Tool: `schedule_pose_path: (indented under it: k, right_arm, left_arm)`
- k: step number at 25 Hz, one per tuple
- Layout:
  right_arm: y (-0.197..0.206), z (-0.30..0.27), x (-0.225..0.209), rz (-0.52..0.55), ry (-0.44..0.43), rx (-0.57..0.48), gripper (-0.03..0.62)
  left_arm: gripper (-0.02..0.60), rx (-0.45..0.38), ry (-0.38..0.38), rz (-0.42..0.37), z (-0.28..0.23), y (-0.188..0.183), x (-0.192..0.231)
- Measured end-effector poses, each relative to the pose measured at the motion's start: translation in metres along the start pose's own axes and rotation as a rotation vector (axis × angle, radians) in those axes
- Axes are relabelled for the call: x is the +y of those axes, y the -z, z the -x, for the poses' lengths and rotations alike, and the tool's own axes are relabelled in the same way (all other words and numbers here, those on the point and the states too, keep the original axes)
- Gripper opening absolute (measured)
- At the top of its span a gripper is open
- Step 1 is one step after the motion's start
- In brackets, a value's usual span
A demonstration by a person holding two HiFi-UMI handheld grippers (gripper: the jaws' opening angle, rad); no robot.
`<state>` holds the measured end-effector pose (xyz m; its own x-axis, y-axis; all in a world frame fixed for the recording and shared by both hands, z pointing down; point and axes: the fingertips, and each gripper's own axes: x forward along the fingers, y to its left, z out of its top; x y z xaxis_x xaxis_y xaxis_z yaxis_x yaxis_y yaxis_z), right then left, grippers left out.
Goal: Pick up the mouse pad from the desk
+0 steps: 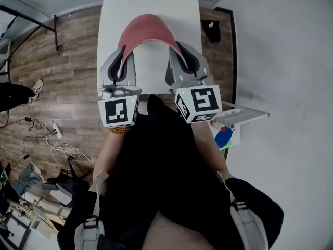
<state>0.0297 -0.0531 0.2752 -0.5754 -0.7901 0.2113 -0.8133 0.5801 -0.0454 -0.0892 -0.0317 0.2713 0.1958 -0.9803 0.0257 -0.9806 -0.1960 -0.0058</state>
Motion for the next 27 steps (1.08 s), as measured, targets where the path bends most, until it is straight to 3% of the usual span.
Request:
schedule_pose_path:
  k: [14,19,27]
  right_arm:
    - [0.007,0.0,-0.012,0.015,0.006,0.005,0.043]
    - [0.007,0.003,-0.013,0.036,-0.018,0.013,0.043]
    - [0.005,0.001,-0.012,0.054,-0.023,0.015,0.041]
  left_arm:
    - [0.026,0.025,-0.018,-0.008,-0.002,0.007,-0.003]
    - [0.026,-0.023,0.01,-0.017,-0.003,0.003,-0.006]
    - [0.026,-0.024,0.018,-0.014,-0.005,0.001,-0.002]
